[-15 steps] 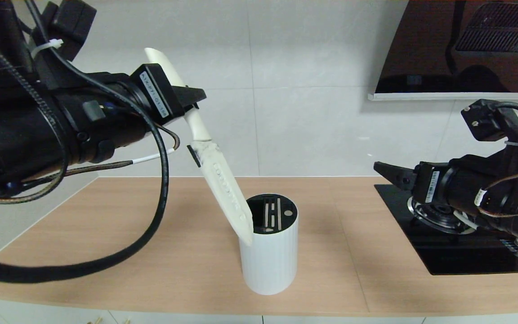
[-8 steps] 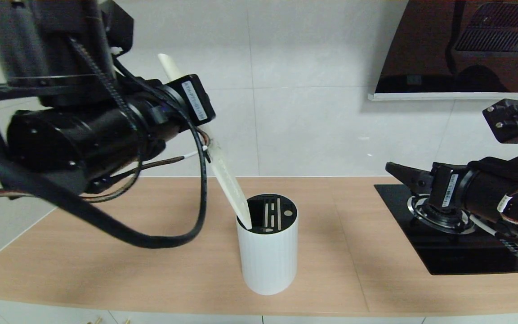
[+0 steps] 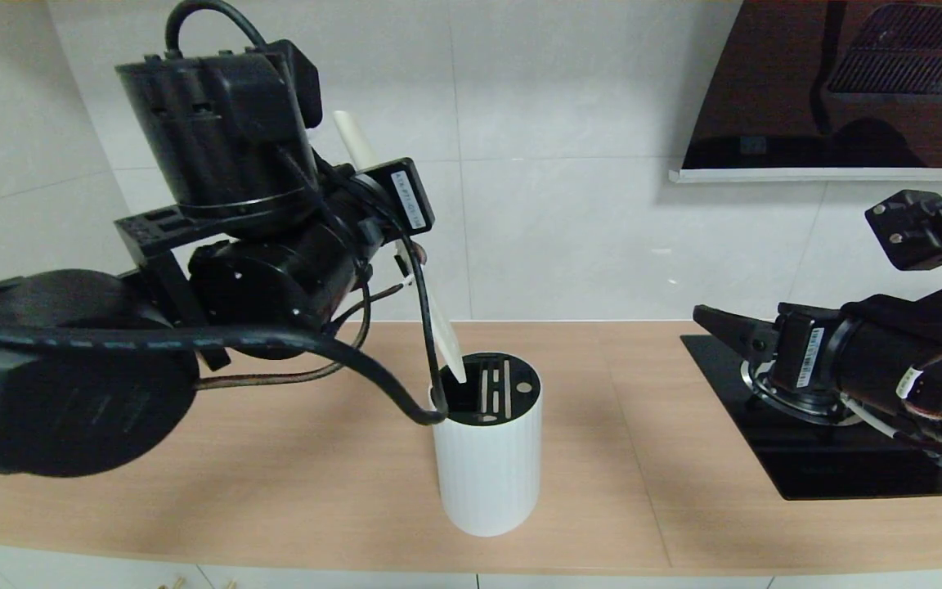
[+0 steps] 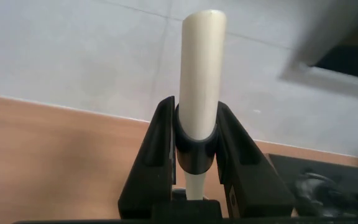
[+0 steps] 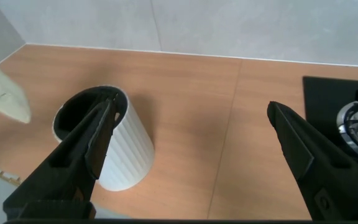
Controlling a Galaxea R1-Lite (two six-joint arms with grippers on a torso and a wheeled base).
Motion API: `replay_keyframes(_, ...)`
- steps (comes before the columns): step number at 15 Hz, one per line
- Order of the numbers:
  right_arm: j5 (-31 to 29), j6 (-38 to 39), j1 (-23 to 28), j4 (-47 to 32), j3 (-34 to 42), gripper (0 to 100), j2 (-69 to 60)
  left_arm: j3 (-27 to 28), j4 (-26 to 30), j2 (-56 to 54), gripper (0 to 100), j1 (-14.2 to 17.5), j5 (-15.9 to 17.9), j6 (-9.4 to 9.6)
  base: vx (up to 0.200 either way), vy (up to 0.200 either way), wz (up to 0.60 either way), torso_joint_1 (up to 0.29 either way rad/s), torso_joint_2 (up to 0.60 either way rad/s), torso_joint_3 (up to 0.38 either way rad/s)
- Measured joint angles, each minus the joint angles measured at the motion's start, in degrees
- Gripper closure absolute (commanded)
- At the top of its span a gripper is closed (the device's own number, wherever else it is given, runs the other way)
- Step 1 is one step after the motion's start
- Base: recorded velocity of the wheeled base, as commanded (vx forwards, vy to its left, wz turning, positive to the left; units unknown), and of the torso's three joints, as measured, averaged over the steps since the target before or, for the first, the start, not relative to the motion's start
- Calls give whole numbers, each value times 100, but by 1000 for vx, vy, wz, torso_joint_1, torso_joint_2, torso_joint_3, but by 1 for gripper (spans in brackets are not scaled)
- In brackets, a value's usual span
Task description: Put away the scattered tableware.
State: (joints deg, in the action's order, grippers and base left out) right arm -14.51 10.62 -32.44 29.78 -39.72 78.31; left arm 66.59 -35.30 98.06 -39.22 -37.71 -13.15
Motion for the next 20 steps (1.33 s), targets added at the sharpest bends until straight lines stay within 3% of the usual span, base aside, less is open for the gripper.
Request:
replay_keyframes(4,-27,2,-77,-1,30,0,13,-433,-1534,434,100,9,-173,981,0,0,0,0,0,0)
replay_keyframes(5,-27,2,-85,-1,41,0,16,-560,-1866,522,100,9,-204,1185,0,0,0,0,0,0)
replay_keyframes(6,-29,2,-88,-1,45,0,16,-631,-2014,602,100,5,-228,1264,0,0,0,0,0,0)
replay_keyframes(20,-24,2,-112,0,96,0,27,-738,-2258,1271,100,-234,-244,1170,0,0,0,0,0,0)
